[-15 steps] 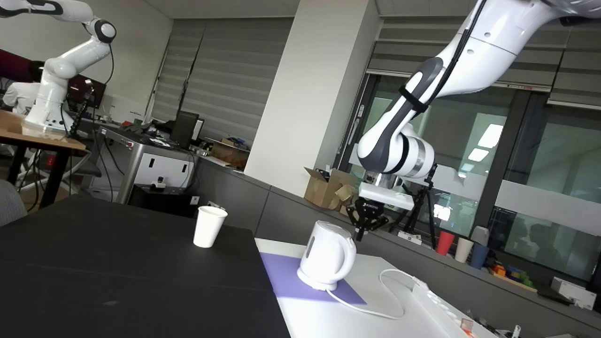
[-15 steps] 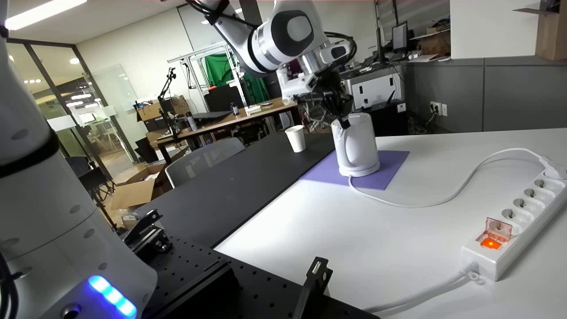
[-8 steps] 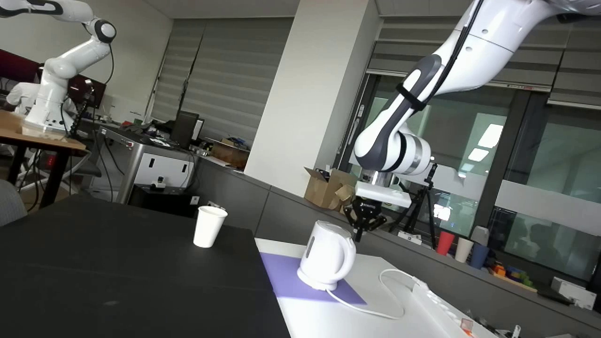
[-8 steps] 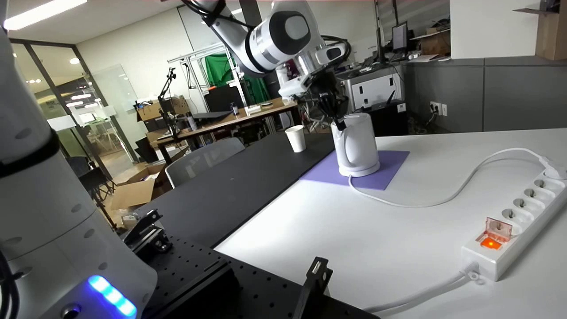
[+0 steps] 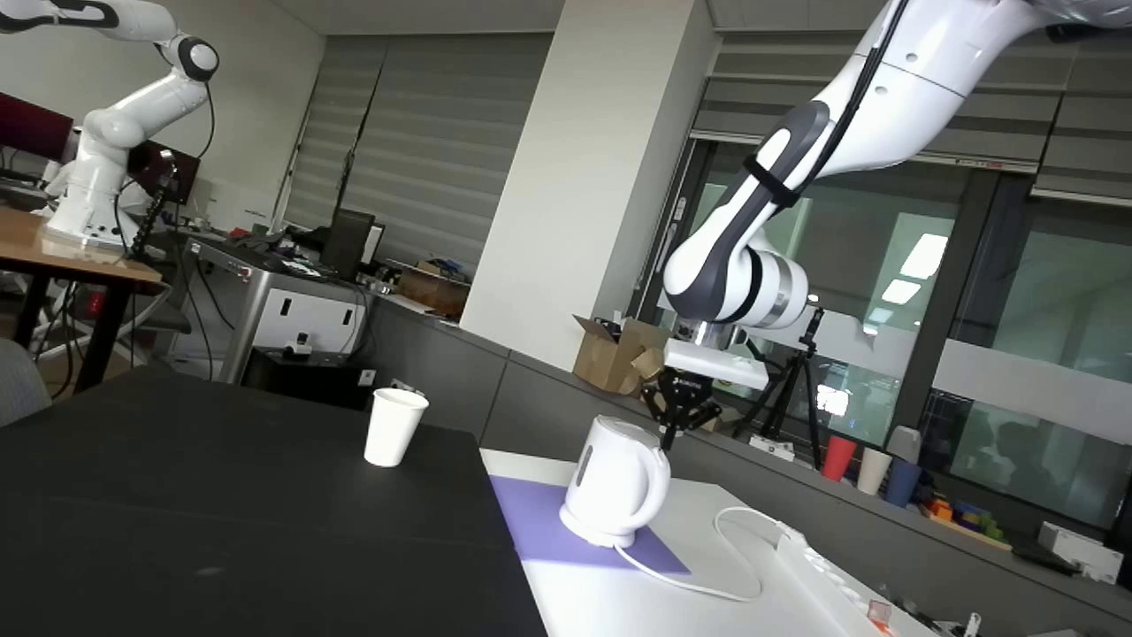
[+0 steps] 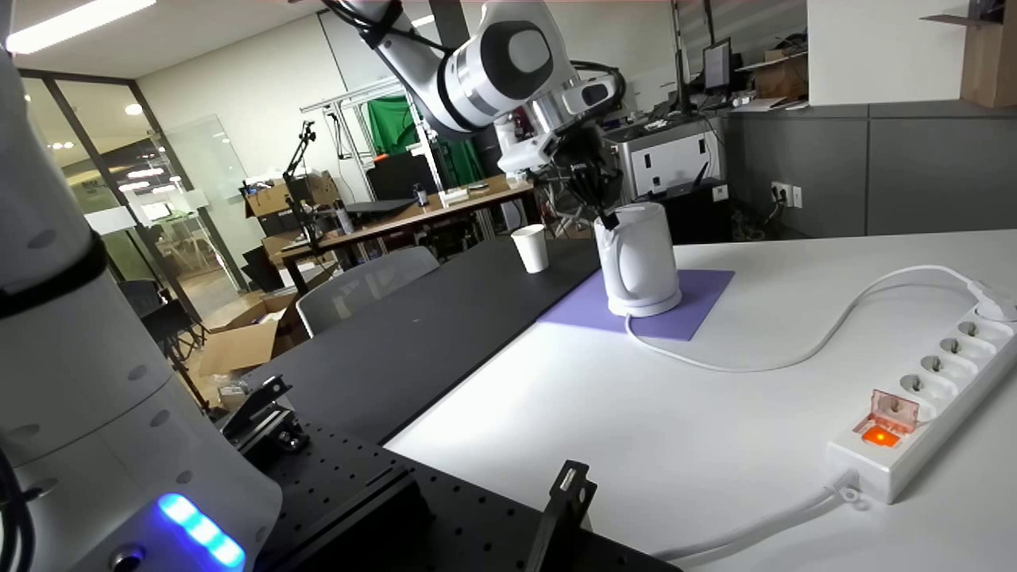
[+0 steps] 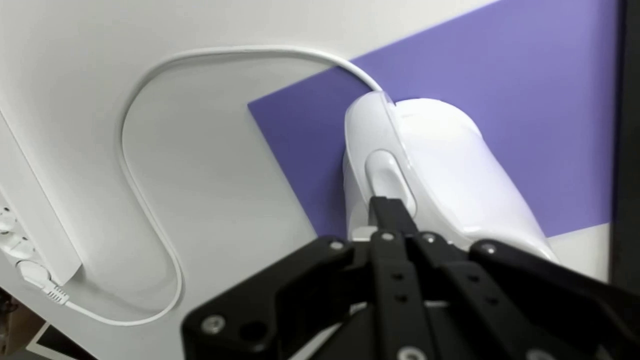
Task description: Press the button the handle of the kettle
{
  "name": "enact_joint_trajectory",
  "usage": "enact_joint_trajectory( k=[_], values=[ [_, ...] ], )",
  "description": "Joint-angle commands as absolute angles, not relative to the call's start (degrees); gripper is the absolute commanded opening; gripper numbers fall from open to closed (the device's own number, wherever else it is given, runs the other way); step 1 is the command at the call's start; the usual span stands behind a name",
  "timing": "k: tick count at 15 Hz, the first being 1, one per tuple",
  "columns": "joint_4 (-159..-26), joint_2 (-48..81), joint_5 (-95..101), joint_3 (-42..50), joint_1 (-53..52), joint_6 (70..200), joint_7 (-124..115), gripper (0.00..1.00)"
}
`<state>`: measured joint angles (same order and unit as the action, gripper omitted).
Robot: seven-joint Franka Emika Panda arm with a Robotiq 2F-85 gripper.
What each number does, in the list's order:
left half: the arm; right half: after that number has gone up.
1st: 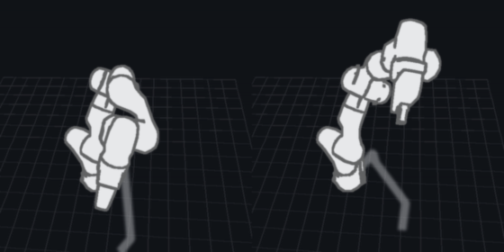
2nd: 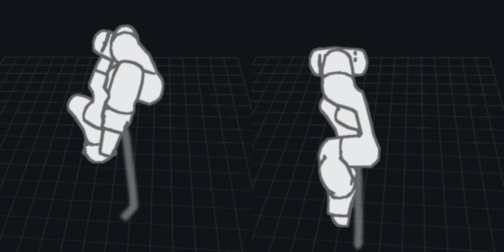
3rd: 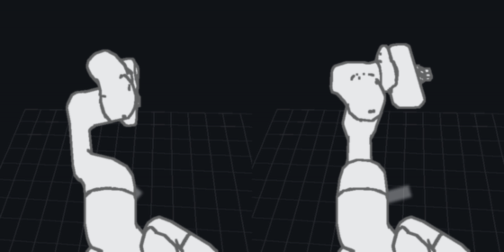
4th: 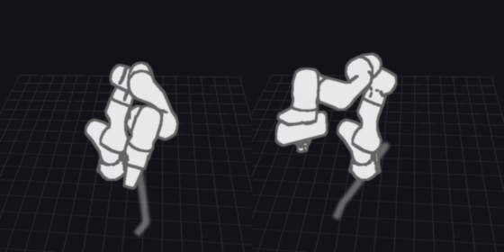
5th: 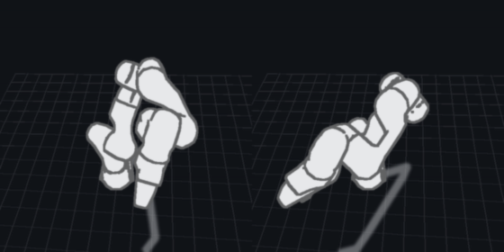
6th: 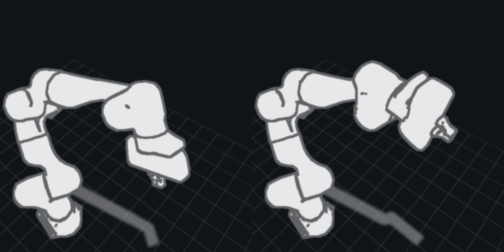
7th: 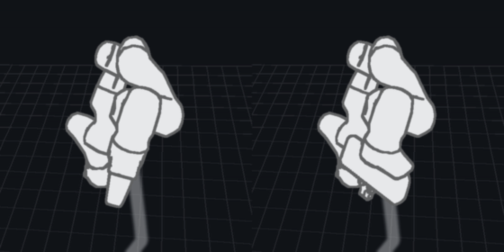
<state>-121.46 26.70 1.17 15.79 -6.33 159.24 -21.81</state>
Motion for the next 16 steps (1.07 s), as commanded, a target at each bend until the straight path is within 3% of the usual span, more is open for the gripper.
enact_joint_trajectory(
  k=[1,16],
  values=[
    [-120.6,27.6,1.9,15.7,-6.3,160.1,-23.8,0.00],
    [-122.6,28.2,1.1,18.6,-10.1,169.1,-24.9,0.00]
  ],
)
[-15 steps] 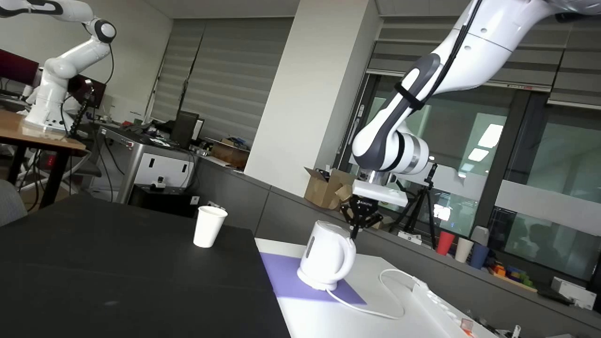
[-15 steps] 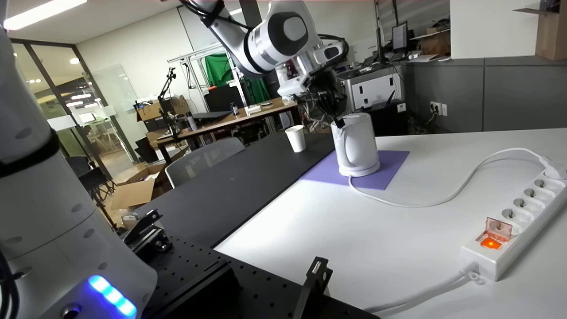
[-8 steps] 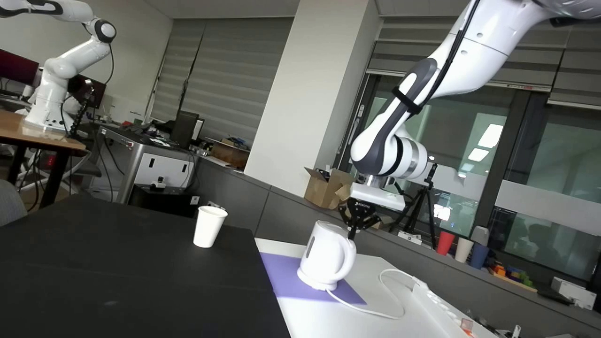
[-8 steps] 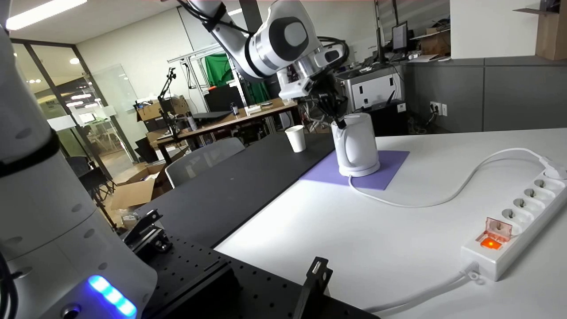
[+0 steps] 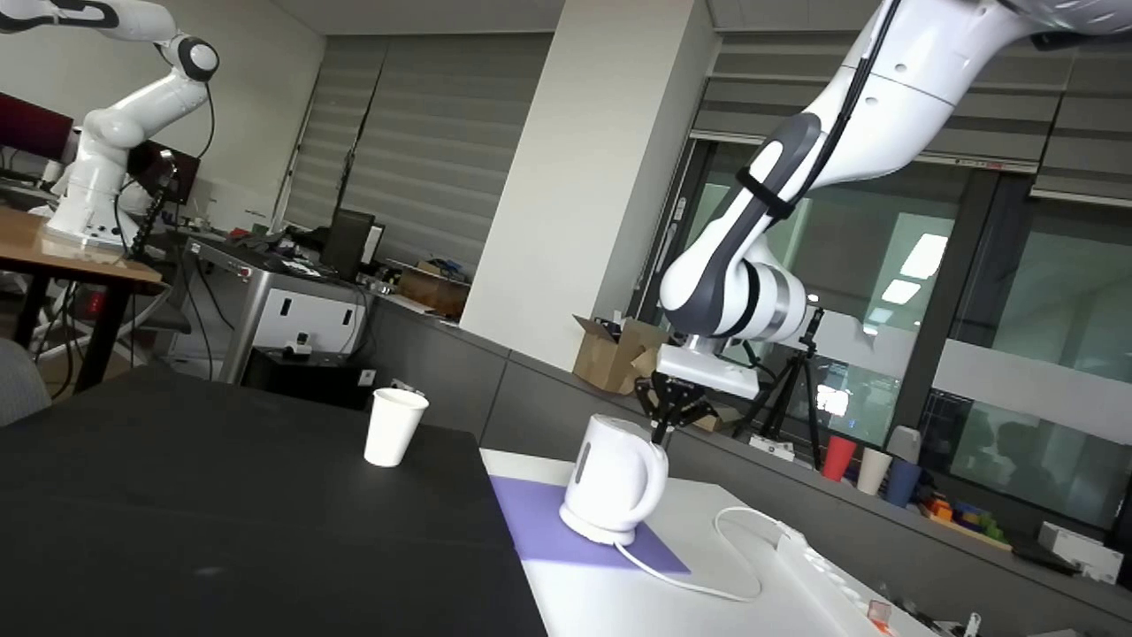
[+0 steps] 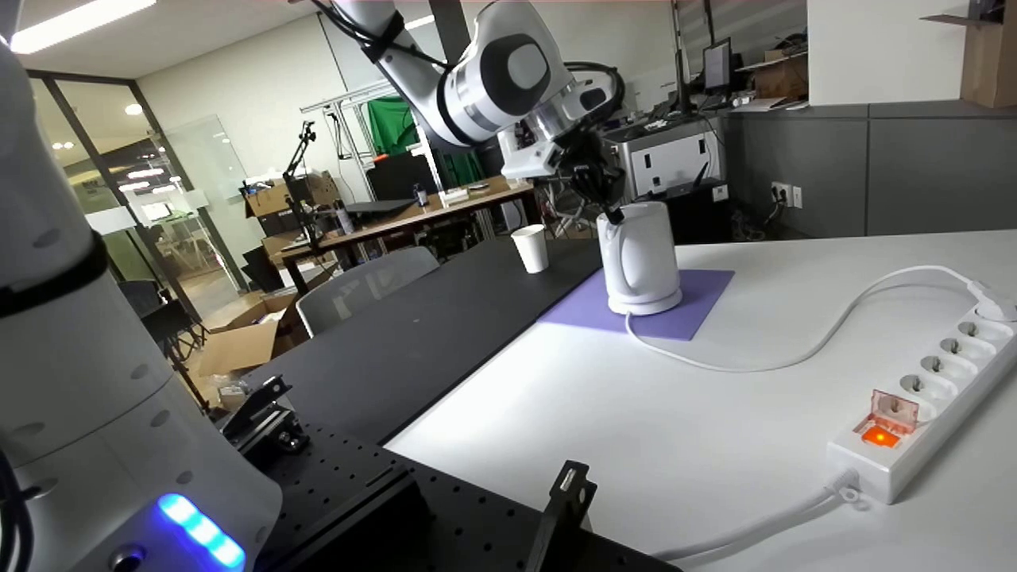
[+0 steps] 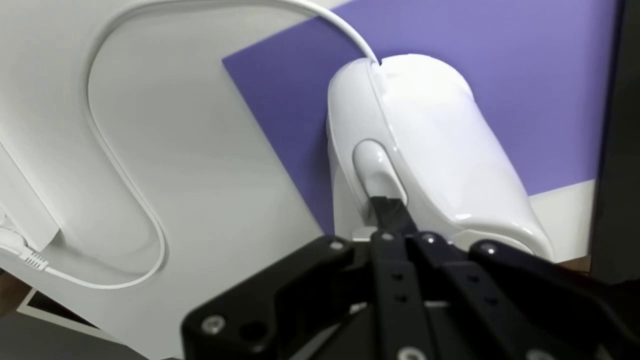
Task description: Press the button the handle of the kettle
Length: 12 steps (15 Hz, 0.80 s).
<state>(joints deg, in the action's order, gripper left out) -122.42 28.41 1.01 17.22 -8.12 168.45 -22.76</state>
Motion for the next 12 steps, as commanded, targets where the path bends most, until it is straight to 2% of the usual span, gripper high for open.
enact_joint_trajectory(
  k=[1,11,12],
  values=[
    [-122.9,27.2,0.8,18.1,-10.0,167.6,-24.0,0.00],
    [-123.4,14.1,5.9,13.3,-8.2,143.0,-20.5,0.00],
    [-123.3,12.7,6.1,12.1,-7.5,139.6,-19.2,0.07]
  ],
)
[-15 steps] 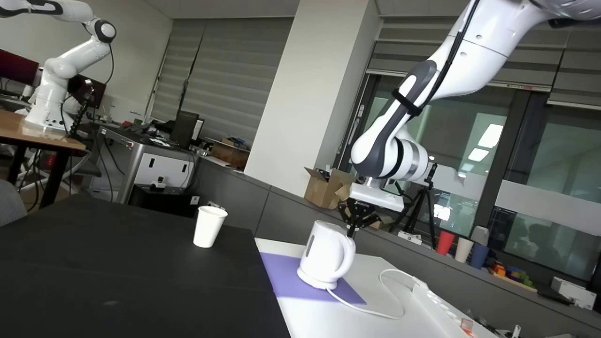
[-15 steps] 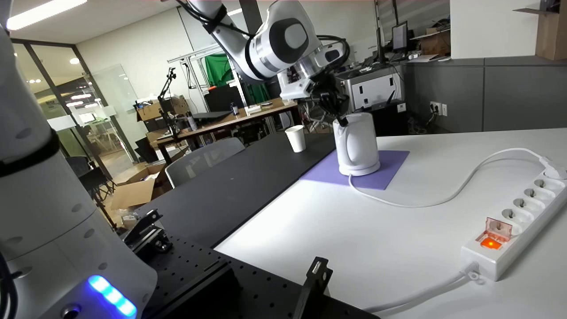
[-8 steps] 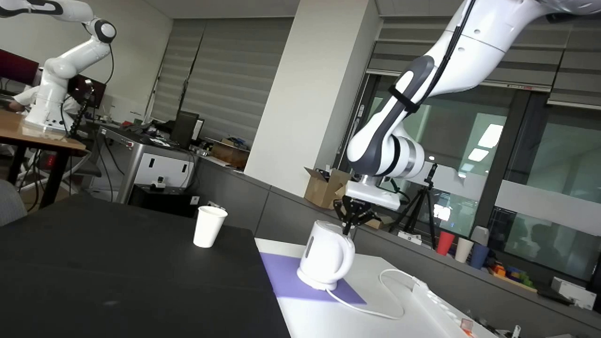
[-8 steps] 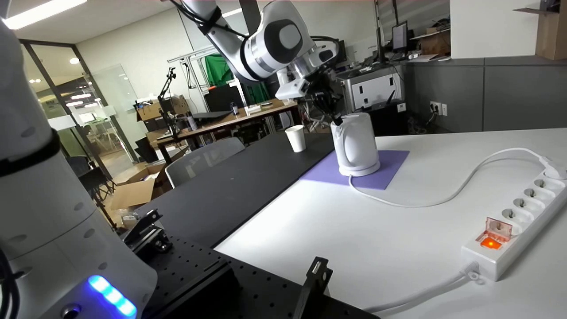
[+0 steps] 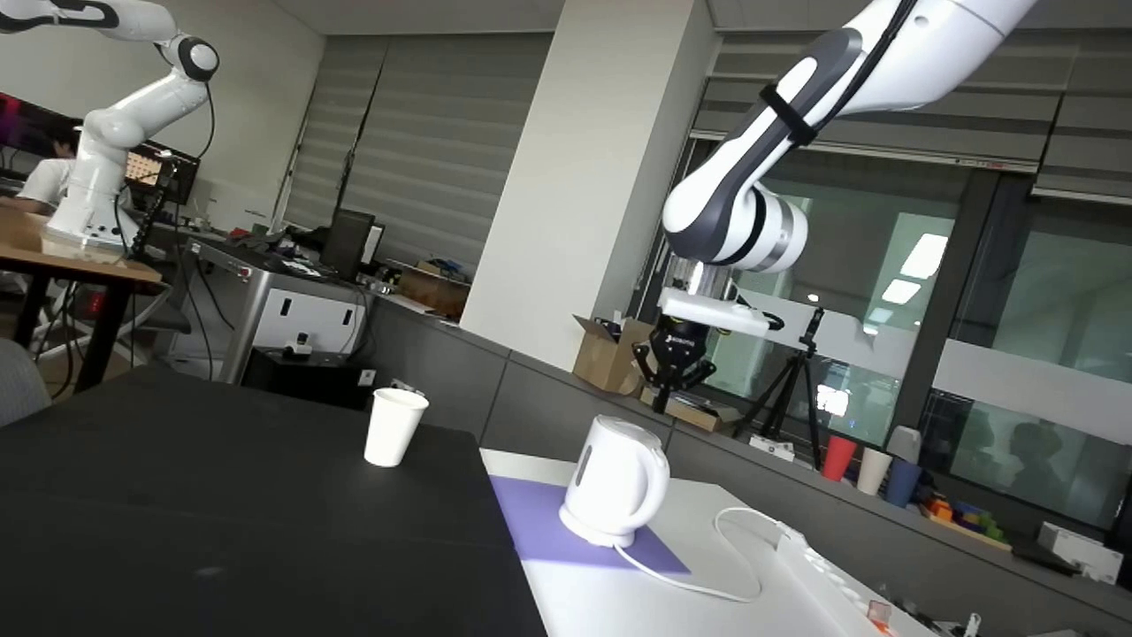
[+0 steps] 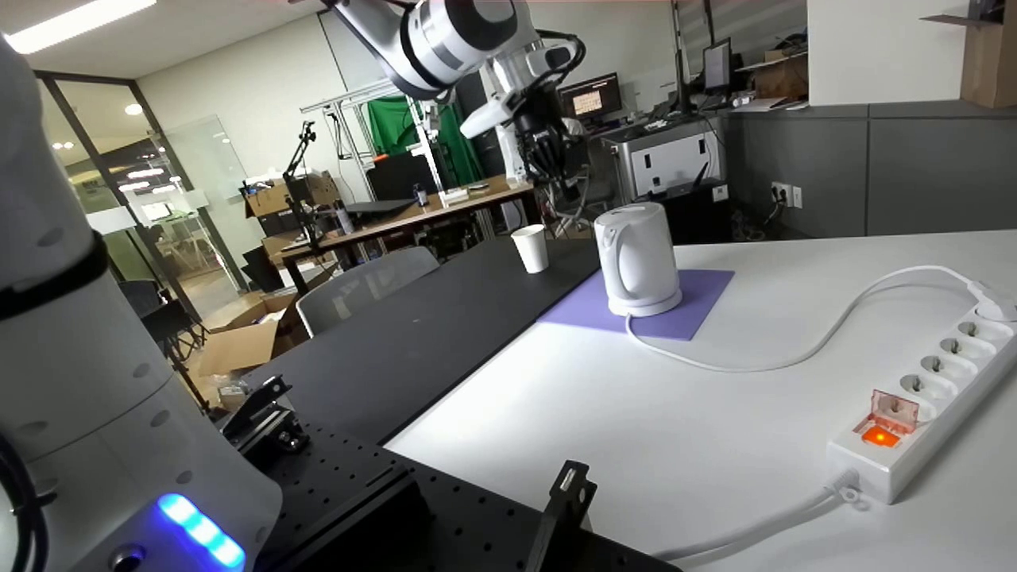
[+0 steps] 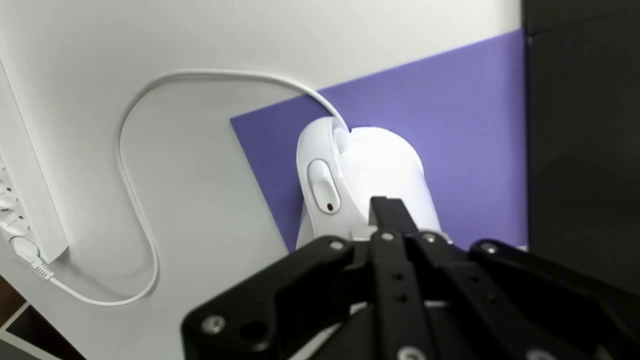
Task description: Press the button the handle of the kettle
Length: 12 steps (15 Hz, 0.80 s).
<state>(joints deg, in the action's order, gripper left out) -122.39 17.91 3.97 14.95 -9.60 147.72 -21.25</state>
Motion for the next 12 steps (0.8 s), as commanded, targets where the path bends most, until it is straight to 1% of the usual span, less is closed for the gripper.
enact_joint_trajectory(
  k=[1,6,7,9,10,12],
  values=[
    [-123.2,11.5,6.3,11.0,-7.0,136.5,-18.5,0.26],
    [-122.9,7.2,5.8,6.5,-4.1,126.2,-13.7,0.60],
    [-123.1,6.4,6.0,6.1,-3.6,125.5,-13.3,0.68],
    [-123.4,5.1,6.3,5.4,-2.8,124.7,-12.6,0.80],
    [-123.5,4.6,6.5,5.1,-2.5,124.6,-12.5,0.88],
    [-123.6,3.9,6.5,4.6,-1.9,124.4,-12.0,0.99]
  ],
)
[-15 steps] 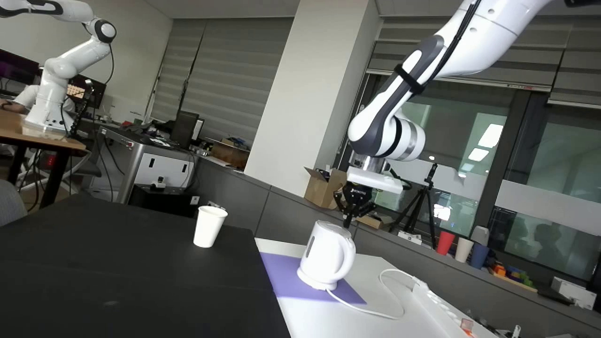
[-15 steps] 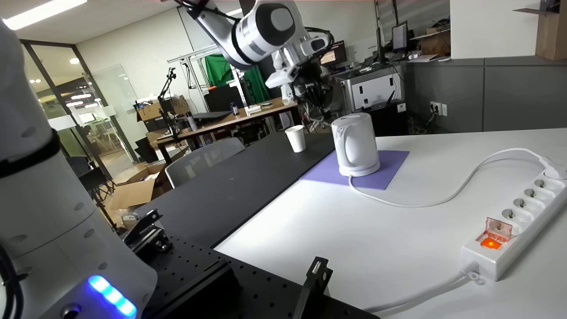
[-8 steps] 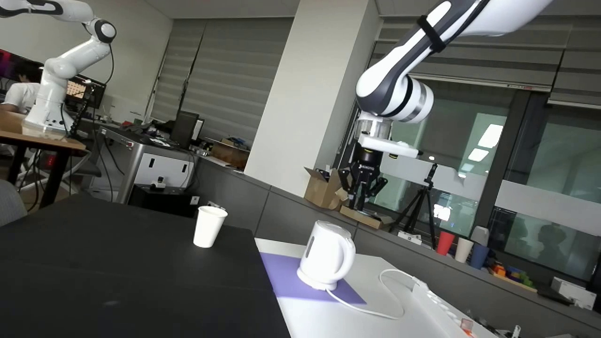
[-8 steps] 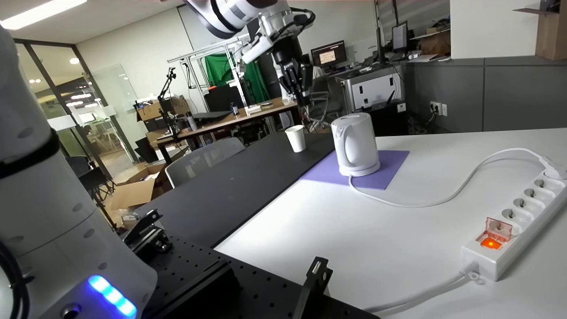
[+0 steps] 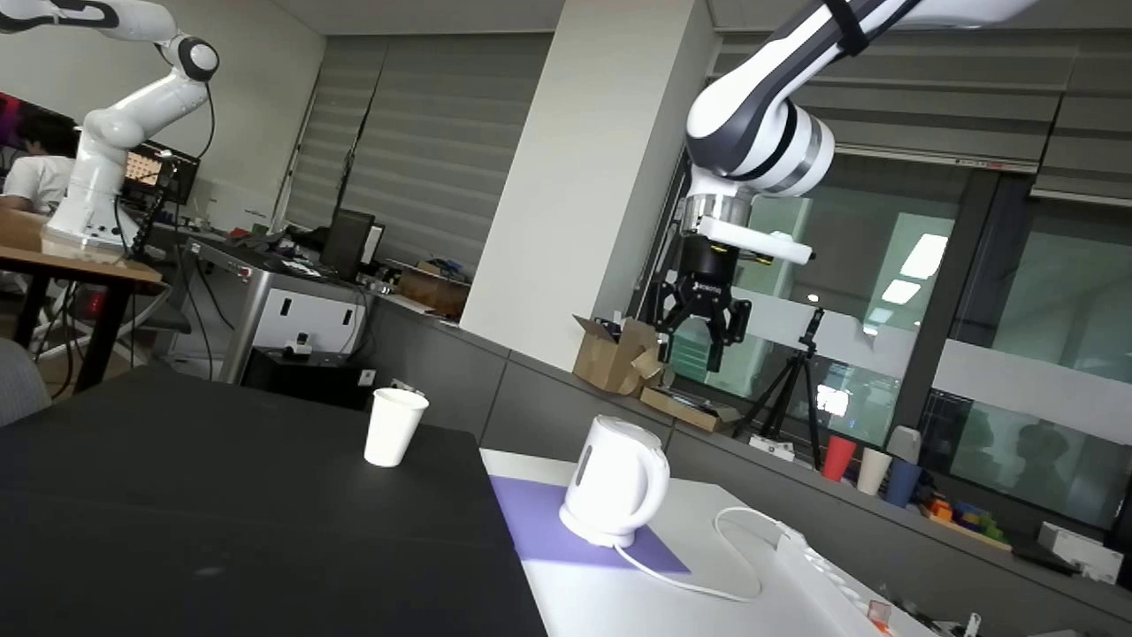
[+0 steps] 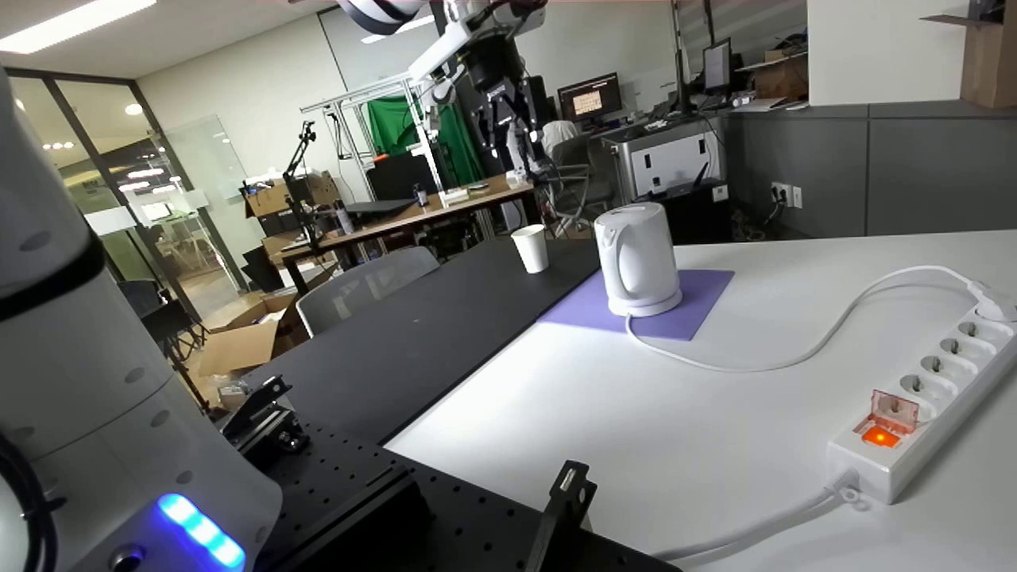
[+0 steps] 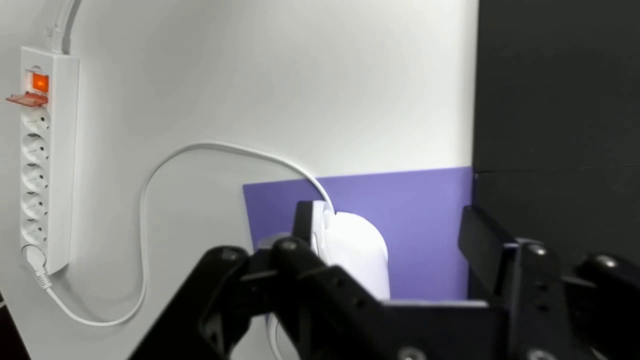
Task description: Press the button the handle of the kettle
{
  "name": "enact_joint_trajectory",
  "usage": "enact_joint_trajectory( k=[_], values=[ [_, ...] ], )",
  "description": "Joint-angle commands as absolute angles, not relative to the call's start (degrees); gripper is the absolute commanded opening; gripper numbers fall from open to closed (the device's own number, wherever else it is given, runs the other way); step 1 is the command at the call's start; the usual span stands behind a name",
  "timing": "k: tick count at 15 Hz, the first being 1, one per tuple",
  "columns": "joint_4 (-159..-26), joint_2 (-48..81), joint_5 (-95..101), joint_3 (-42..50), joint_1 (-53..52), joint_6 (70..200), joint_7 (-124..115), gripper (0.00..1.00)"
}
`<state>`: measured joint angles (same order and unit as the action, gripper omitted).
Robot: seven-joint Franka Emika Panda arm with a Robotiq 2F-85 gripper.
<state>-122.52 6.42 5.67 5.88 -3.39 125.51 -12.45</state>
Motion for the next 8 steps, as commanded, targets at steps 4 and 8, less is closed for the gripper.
enact_joint_trajectory(
  k=[4,8],
  values=[
    [-122.5,5.2,6.0,3.9,-1.2,124.2,-12.2,1.00],
    [-122.5,5.1,6.0,3.8,-1.2,123.9,-12.2,1.00]
  ],
)
